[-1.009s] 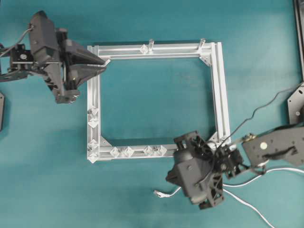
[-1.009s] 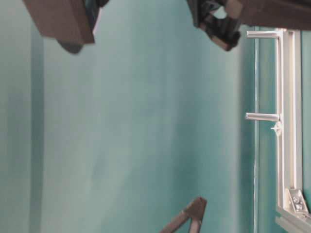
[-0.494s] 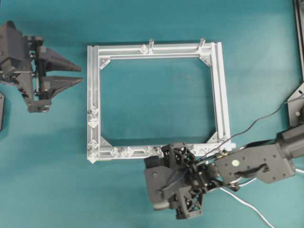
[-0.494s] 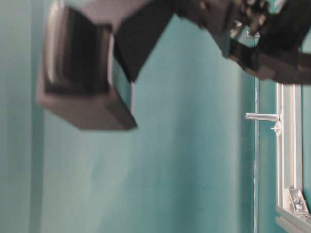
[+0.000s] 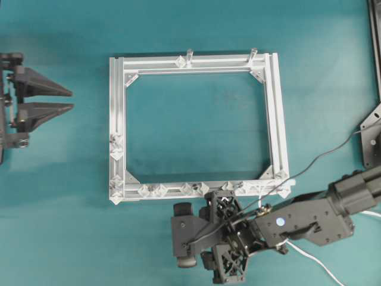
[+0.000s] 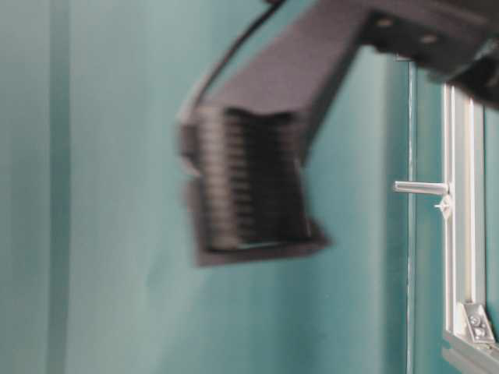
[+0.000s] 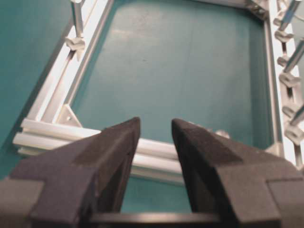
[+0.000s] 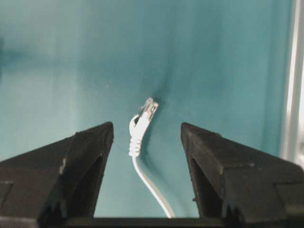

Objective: Move the cable alternately left and right between 8 closely spaced pins so it hooks onto each one.
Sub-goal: 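Close the right gripper on the white cable just behind its plug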

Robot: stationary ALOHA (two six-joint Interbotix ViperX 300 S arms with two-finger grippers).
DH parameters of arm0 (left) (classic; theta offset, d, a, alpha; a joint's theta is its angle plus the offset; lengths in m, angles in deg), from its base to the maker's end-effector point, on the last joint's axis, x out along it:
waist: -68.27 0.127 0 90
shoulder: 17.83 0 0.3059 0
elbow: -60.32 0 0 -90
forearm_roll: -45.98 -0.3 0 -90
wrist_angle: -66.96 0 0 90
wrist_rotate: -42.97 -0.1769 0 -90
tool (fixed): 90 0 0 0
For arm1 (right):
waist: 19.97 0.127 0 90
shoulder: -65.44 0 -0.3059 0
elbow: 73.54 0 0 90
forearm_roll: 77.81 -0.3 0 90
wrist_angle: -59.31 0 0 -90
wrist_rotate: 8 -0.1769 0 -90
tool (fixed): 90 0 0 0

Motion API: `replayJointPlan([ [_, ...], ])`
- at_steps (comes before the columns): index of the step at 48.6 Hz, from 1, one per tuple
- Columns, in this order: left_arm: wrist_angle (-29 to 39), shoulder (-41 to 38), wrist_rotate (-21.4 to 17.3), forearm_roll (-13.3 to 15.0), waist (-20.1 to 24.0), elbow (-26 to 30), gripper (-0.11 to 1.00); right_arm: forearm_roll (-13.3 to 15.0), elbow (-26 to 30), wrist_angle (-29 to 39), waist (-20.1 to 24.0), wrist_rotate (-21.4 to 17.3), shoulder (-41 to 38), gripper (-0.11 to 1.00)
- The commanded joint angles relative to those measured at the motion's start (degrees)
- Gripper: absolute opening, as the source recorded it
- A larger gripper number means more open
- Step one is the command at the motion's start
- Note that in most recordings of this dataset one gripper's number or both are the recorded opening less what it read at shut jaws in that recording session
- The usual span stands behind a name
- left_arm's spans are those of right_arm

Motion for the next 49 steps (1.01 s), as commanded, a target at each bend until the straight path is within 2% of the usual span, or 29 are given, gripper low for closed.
replayJointPlan([
  [1,2.1,4.4,0.1,-0.1,-0.1,-1.0,0.47,0.0,1.3,-0.4,0.5,-0.6,0.4,0.63],
  [14,10.9,20.4,0.0,-0.2,0.3,-5.2,0.47,0.0,2.6,-0.5,0.5,-0.9,-2.6,0.63],
  [22,13.5,25.2,0.0,-0.3,0.9,-6.0,0.47,0.1,3.0,-1.1,0.6,-0.9,-4.1,0.61],
  [25,13.5,25.2,0.0,-0.3,1.0,-6.0,0.48,0.1,3.3,-1.1,0.6,-0.9,-4.5,0.55],
  [30,13.5,25.0,0.2,-0.3,1.0,-6.0,0.47,0.0,3.3,-0.8,0.7,-1.0,-4.6,0.27],
  [33,13.5,25.0,0.2,-0.3,1.1,-6.0,0.47,0.0,3.3,-0.3,0.8,-1.1,-4.6,0.15],
  [49,13.4,25.0,0.2,-0.3,1.2,-6.2,0.47,0.1,5.8,6.4,1.4,-2.0,-3.8,0.14],
])
